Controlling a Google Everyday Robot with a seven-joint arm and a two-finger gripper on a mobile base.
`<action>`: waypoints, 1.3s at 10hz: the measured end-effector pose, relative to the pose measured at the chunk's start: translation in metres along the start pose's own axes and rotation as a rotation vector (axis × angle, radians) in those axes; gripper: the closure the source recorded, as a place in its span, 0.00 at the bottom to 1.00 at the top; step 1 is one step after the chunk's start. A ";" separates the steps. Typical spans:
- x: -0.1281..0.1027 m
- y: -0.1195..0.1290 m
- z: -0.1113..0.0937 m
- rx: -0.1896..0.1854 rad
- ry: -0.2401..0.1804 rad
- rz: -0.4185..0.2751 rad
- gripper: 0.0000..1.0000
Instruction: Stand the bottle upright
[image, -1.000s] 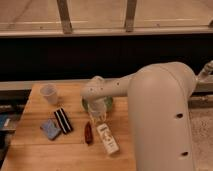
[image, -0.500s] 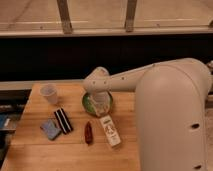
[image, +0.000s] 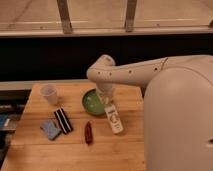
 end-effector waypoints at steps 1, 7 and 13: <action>-0.002 -0.004 0.000 0.001 -0.007 0.012 1.00; -0.012 -0.031 -0.013 0.008 -0.067 0.084 1.00; -0.026 -0.041 -0.021 0.008 -0.099 0.107 1.00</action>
